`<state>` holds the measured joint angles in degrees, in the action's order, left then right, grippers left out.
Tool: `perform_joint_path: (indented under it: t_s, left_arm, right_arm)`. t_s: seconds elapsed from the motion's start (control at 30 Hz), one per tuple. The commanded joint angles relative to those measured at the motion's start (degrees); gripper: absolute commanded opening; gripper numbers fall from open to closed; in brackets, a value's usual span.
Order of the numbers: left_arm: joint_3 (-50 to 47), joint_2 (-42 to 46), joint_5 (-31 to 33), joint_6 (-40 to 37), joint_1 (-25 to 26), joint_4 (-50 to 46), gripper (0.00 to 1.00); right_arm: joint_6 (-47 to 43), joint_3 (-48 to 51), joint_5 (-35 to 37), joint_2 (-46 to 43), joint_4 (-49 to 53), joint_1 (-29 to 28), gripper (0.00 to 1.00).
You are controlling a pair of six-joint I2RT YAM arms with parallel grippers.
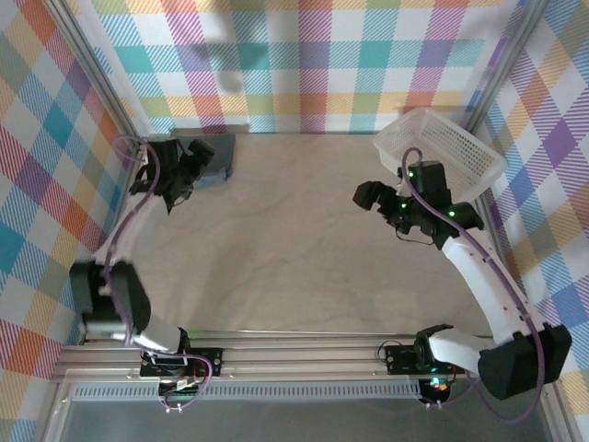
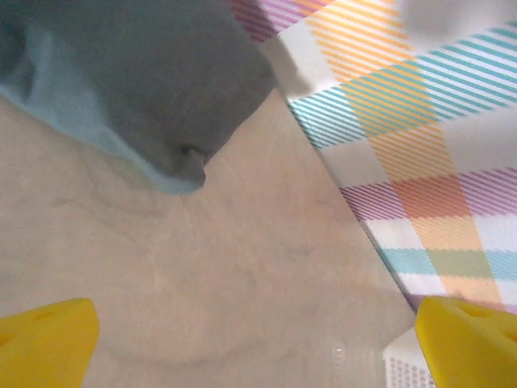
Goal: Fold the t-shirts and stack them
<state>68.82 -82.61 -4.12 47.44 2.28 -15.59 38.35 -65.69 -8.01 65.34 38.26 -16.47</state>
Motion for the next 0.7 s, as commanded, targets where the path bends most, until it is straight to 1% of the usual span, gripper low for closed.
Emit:
perform_joint_path:
  t_s: [0.0,0.03,0.07,0.1,0.13,0.17,0.2,0.23,0.3,0.33,0.4,0.5,0.53,0.57,0.63,0.67]
  left_arm:
    - [-6.58,9.65,23.14,-4.28,3.91,-16.96,1.0]
    - [-9.16,12.44,31.56,-4.08,5.39,-18.26,1.0]
    - [-13.3,15.95,37.0,-6.42,6.88,-17.15,1.0]
    - [-18.06,19.1,40.19,-10.59,7.49,-13.54,1.0]
    - [-22.36,21.45,41.46,-14.94,7.56,-9.37,1.0]
    - [-27.58,23.52,41.08,-23.75,7.56,-2.9,1.0]
    - [-31.74,25.07,40.37,-31.13,7.52,2.74,1.0]
    - [-34.59,25.79,39.91,-33.93,7.21,5.64,1.0]
    - [-40.99,26.76,32.13,-38.95,4.64,15.23,1.0]
    - [-42.92,26.33,30.75,-39.68,4.04,18.55,1.0]
    - [-44.89,22.88,27.85,-41.27,1.79,24.6,1.0]
    - [-45.96,13.58,23.02,-40.69,-0.59,36.04,1.0]
    - [-45.92,10.76,22.08,-40.59,-0.78,39.39,1.0]
    - [-44.42,8.09,21.19,-40.93,-0.93,40.49,1.0]
    - [-42.57,2.97,19.93,-41.82,-1.37,46.02,1.0]
    - [-42.34,0.61,19.34,-40.24,-1.97,49.52,1.0]
  right_arm:
    - [-6.77,1.65,23.78,-1.23,2.66,0.54,1.0]
    - [-12.49,6.4,24.79,-2.43,-3.49,0.95,1.0]
    - [-17.26,11.62,25.88,-3.77,-10.88,1.21,1.0]
    - [-22.11,18.37,28.69,-5.48,-18.97,1.18,1.0]
    - [-25.77,24.23,30.97,-6.69,-26.89,1.33,1.0]
    - [-29.04,29.83,33.02,-7.35,-33.61,2.14,1.0]
    - [-30.94,33.75,33.56,-7.07,-39.53,3.16,1.0]
    - [-31.24,35.49,33.27,-5.93,-42.38,4.4,1.0]
    - [-31.22,36.73,30.08,-1.57,-45.35,7.36,1.0]
    - [-31.8,36.74,29.26,0.61,-46.56,8.02,1.0]
    - [-33.49,37.87,26.55,5.1,-52.29,9.48,1.0]
    - [-32.3,39.0,24.12,10.03,-60.23,11.69,1.0]
    - [-32.67,38.46,23.08,11.23,-61.74,12.28,1.0]
    - [-33.65,38.39,22.48,12.36,-63.74,12.58,1.0]
    - [-32.62,38.68,20.49,14.26,-69.25,14.11,1.0]
    - [-33.17,38.15,19.65,15.29,-70.27,14.64,1.0]
